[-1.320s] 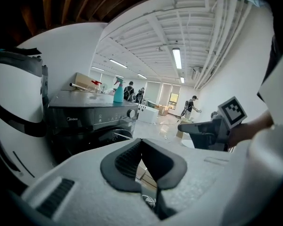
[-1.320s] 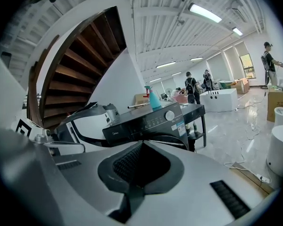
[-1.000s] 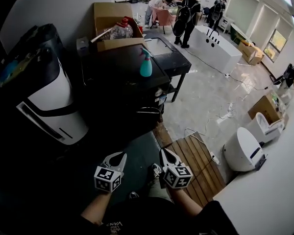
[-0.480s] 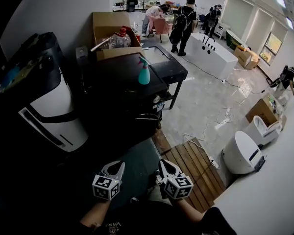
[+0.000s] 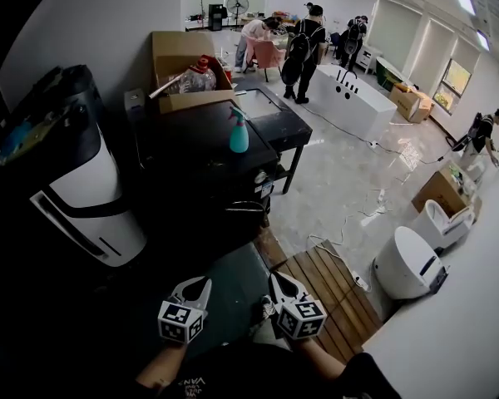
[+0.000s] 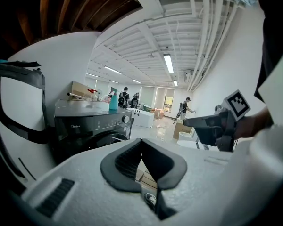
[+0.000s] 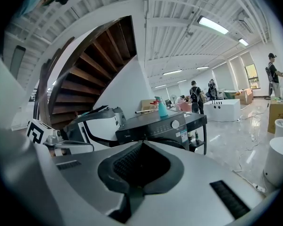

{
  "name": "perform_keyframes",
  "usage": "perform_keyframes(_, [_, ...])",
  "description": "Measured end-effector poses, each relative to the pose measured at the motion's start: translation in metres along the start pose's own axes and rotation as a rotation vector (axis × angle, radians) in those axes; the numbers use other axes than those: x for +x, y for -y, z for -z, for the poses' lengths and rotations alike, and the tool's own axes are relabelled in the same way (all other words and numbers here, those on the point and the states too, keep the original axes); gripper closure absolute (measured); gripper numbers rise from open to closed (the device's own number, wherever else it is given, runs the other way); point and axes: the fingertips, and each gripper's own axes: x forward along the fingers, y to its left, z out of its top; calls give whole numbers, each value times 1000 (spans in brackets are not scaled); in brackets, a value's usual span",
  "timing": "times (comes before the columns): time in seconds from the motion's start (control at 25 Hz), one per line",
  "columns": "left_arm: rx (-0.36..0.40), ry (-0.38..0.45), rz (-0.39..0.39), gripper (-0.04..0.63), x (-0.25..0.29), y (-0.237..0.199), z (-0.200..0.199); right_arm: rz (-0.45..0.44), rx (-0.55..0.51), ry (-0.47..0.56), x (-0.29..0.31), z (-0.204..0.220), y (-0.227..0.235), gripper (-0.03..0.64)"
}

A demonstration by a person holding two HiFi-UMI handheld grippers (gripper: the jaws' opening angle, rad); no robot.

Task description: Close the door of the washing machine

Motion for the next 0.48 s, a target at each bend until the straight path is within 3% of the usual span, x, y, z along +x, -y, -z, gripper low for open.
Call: perform_keyframes(0.48, [-13, -15, -14, 591, 5, -3, 6, 0, 1, -3, 4, 2, 2, 618])
